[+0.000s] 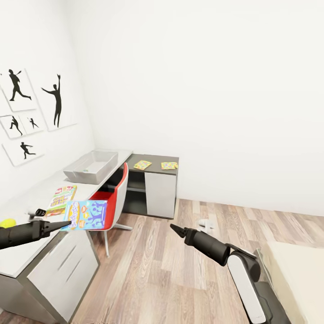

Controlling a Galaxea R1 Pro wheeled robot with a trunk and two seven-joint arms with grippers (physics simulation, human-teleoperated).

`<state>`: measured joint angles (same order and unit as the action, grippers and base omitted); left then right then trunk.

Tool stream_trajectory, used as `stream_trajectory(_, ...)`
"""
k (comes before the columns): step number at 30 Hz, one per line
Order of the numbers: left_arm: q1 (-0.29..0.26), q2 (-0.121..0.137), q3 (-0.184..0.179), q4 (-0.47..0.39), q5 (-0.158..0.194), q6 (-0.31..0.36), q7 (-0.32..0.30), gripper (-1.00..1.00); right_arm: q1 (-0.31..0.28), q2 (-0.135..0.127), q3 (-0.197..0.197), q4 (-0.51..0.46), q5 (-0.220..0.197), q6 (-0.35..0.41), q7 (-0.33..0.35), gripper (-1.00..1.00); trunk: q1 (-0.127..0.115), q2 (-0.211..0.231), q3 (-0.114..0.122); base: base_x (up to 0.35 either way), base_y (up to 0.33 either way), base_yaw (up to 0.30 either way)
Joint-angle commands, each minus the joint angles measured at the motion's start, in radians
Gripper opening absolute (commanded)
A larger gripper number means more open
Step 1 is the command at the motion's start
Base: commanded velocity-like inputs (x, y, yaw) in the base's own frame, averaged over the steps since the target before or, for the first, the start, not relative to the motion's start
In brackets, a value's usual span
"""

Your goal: Put all the toys in the child's room - the three board games (two on the bed and one on the table), the two jigsaw puzzles on the table, and the tennis ball on the table - inside the toy box on the table in the child's room.

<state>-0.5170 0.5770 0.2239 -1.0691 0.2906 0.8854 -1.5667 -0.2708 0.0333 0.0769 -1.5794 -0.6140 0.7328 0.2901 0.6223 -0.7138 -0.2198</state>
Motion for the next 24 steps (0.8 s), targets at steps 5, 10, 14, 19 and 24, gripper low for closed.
stream_trajectory(5, 0.0, 0.001, -0.009, -0.004, 0.002, 0.01, -0.004, -1.0, -0.001, 0.0, -0.002, 0.0, 0.0, 0.005, 0.002, 1.0, -0.019, 0.034, 0.014, 0.0, 0.0, 0.287)
stream_trajectory(10, 0.0, 0.001, -0.01, -0.005, 0.002, 0.01, -0.004, -1.0, -0.001, 0.0, -0.003, 0.001, 0.0, 0.005, 0.001, 1.0, -0.023, 0.041, 0.016, 0.0, 0.0, 0.281)
stream_trajectory(14, 0.001, -0.002, -0.008, -0.005, 0.002, 0.009, -0.004, -1.0, 0.0, 0.0, -0.004, 0.001, 0.0, 0.005, 0.003, 1.0, -0.023, 0.041, 0.014, 0.005, 0.0, 0.182)
stream_trajectory(19, 0.002, -0.002, -0.003, -0.005, 0.004, 0.007, -0.004, -1.0, 0.0, 0.0, -0.008, 0.003, 0.0, -0.003, 0.0, 1.0, -0.023, 0.041, 0.013, 0.193, 0.0, 0.033)
stream_trajectory(24, 0.002, -0.002, -0.002, -0.005, 0.005, 0.005, -0.004, -1.0, -0.001, 0.0, -0.014, 0.009, 0.001, -0.026, -0.002, 1.0, -0.023, 0.041, 0.013, 0.307, -0.01, 0.004)
